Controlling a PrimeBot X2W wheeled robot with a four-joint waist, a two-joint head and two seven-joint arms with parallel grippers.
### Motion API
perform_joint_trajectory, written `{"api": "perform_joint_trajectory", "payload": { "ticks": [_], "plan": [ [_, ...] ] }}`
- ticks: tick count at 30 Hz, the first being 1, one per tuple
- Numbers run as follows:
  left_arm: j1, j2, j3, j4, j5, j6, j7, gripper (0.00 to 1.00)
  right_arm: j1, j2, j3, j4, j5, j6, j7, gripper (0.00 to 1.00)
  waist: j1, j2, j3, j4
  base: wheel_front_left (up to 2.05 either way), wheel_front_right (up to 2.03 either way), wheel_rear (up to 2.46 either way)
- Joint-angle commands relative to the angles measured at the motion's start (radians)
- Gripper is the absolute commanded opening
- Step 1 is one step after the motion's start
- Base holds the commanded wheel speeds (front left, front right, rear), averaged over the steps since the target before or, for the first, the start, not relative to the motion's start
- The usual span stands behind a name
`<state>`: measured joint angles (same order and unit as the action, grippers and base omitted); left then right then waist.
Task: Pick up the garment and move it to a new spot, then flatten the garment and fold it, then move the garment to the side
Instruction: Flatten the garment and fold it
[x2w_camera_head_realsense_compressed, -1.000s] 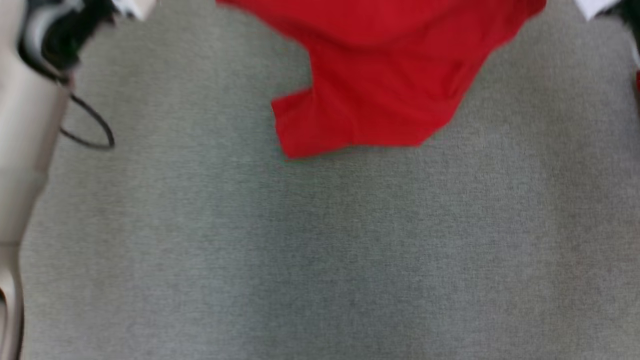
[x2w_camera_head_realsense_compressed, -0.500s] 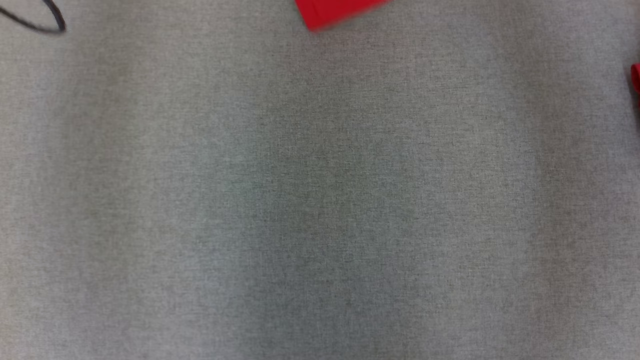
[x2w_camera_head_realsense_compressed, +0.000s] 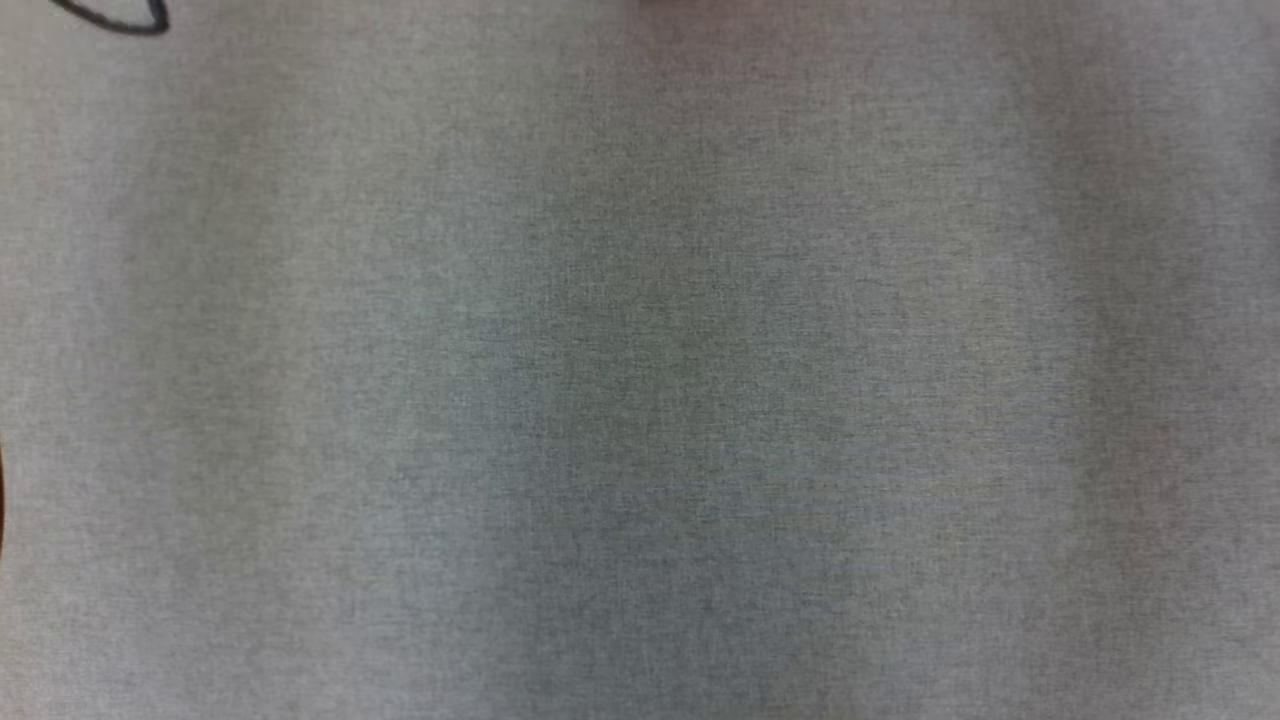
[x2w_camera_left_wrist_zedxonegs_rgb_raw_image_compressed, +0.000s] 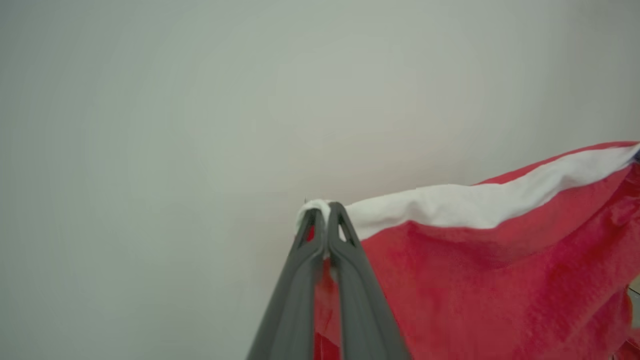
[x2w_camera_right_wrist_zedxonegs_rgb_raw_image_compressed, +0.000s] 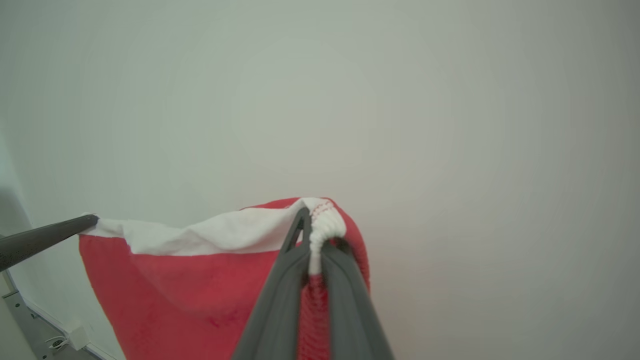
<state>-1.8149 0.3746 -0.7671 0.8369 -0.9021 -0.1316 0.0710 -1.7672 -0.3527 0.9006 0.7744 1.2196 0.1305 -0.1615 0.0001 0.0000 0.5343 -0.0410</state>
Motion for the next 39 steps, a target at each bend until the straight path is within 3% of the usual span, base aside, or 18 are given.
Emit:
{"api": "perform_joint_trajectory", "payload": {
  "ticks": [1,8,17,29,39],
  "plan": [
    [0.019,0.011,-0.007,-0.002,-0.012,0.002,-0.004,0.00,0.009,-0.007,0.006,-0.007,0.009,0.000,-0.007,0.00,-0.0001,0.0000,0.007,0.003,0.00,0.00,0.00],
    [0.125,0.071,-0.092,-0.074,-0.104,0.002,0.003,0.00,0.106,-0.036,0.070,-0.088,0.064,0.000,-0.024,0.00,-0.0001,0.0000,-0.015,0.005,0.00,0.00,0.00],
    [0.345,0.236,-0.245,-0.287,-0.241,0.002,0.127,0.00,0.323,-0.106,0.172,-0.257,0.159,0.000,-0.027,0.00,-0.0001,0.0000,-0.142,-0.005,0.00,0.00,0.00],
    [0.675,0.385,-0.357,-0.533,-0.485,0.003,0.308,0.00,0.654,-0.268,0.346,-0.484,0.271,0.000,0.171,0.00,-0.0001,0.0000,-0.357,-0.007,0.00,0.00,0.00],
    [0.903,0.513,-0.414,-0.714,-0.625,0.060,0.375,0.00,0.971,-0.418,0.376,-0.704,0.347,0.000,0.286,0.00,-0.0001,0.0000,-0.470,-0.020,0.00,0.00,0.00]
  ]
}}
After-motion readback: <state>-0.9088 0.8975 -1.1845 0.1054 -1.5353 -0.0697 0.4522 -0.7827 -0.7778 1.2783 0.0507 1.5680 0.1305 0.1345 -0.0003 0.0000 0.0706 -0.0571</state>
